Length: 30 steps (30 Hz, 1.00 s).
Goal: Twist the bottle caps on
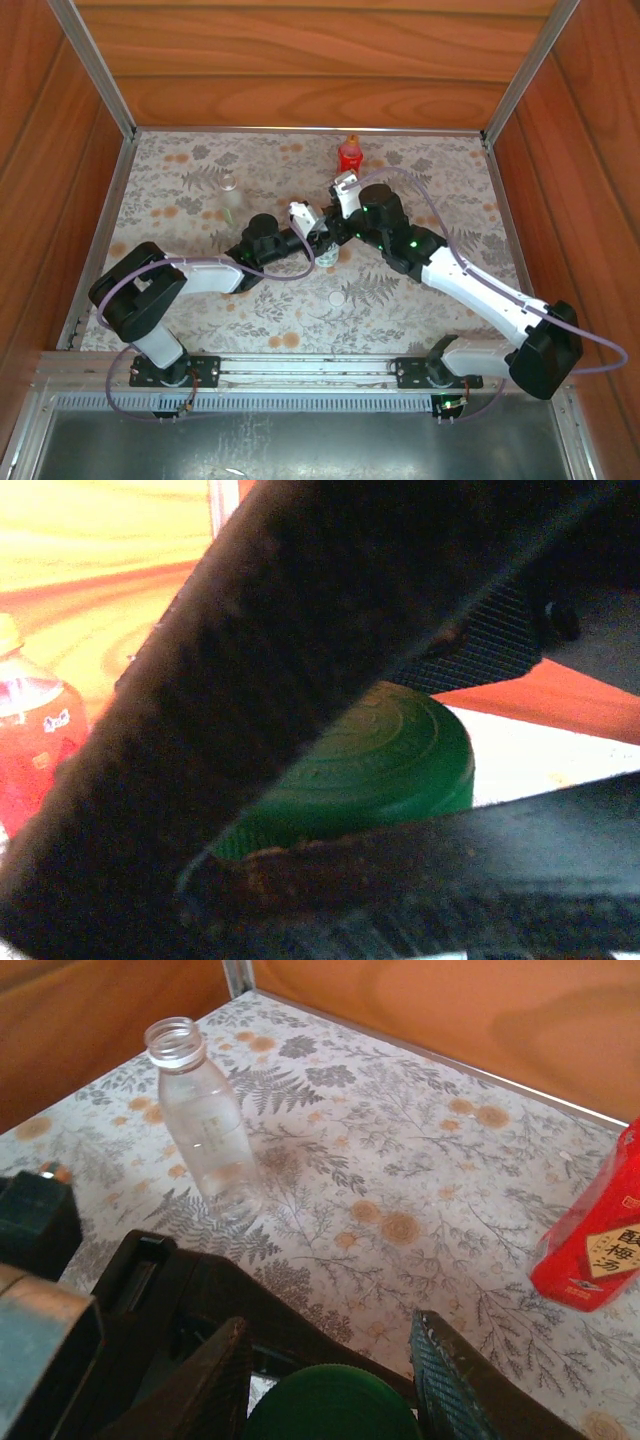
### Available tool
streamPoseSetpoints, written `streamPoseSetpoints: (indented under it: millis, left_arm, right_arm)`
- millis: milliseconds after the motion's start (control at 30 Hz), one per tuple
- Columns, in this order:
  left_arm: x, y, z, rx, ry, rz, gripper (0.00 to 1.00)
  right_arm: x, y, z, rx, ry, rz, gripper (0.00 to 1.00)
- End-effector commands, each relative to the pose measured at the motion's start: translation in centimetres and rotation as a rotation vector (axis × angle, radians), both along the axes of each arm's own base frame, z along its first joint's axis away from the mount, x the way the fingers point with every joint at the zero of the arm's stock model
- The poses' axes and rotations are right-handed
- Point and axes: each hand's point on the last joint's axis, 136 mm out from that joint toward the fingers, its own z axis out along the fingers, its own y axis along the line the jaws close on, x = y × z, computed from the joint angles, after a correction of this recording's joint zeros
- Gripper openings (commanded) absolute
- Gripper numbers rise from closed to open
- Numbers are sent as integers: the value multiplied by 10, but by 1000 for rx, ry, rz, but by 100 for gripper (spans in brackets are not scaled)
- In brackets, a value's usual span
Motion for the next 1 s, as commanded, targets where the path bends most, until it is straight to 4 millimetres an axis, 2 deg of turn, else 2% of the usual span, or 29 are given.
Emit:
streamPoseSetpoints:
  millis: [0,100,200,300,467,667,867,967]
  left_arm:
    - [-3,12,16,-42,-41,-33,51]
    - [-21,17,8,-34,-15,-161,51]
    - [-41,22,5,-27,-22,-261,51]
    - [-55,25,6,-22,-42,-332,51]
    - [-65,25,6,-16,-59,-386,51]
    - [-70,23,7,-20,-58,-428,51]
    - [-69,22,8,-23,-58,-423,51]
    - [-68,22,9,-24,-51,-423,51]
  right_arm:
    - [-21,-6,12,14,-34,124,46]
    - [-55,0,38,94,-64,298,65]
    - [-69,-8,50,112,-78,340,73]
    - [-80,-11,52,83,-56,383,77]
    - [-86,-7,35,-5,63,425,77]
    - [-76,7,19,-55,110,423,75]
    - [-67,19,2,-98,121,432,67]
    - [-67,21,-3,-104,132,441,54]
